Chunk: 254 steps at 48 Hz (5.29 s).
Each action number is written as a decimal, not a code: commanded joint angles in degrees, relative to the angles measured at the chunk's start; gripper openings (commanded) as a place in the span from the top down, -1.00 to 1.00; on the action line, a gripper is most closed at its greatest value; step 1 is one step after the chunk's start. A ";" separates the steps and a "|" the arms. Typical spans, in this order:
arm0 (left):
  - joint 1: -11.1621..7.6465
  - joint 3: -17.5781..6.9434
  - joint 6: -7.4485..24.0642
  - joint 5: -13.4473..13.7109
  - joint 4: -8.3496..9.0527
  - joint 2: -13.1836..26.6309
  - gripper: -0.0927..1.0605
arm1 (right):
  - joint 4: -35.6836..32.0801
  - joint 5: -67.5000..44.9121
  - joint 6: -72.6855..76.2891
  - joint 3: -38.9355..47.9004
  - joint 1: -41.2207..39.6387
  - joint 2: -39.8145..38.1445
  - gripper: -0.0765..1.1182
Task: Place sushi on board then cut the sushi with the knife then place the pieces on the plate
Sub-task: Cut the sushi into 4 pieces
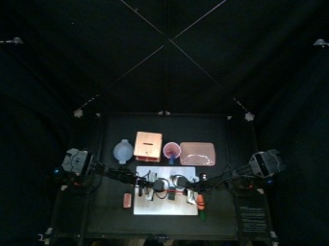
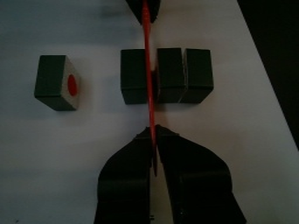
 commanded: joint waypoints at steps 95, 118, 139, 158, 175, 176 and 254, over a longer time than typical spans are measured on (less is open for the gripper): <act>-2.64 -0.79 0.09 3.78 1.67 -5.54 0.02 | 5.01 -0.62 0.35 -2.81 5.62 -4.75 0.42; -2.46 -1.41 0.18 3.69 2.72 -6.06 0.02 | 4.04 -0.26 0.26 -2.55 5.54 -7.29 0.42; -2.46 -1.58 0.18 3.69 3.60 -5.89 0.02 | 3.78 -0.26 0.35 -2.02 5.45 -7.38 0.42; -2.46 -1.67 0.09 3.69 3.60 -4.92 0.02 | 3.96 -0.44 0.35 -2.02 5.45 -5.62 0.42; -2.46 -1.76 0.09 3.69 3.52 -4.04 0.02 | 4.57 -0.53 0.35 -2.11 5.71 -3.52 0.42; -2.46 -1.76 0.09 3.69 3.52 -4.04 0.02 | 4.57 -0.53 0.35 -2.11 5.71 -3.43 0.42; -4.31 -0.88 0.18 4.13 -1.49 -7.56 -0.08 | 6.42 0.62 0.26 -4.39 7.91 -5.19 0.42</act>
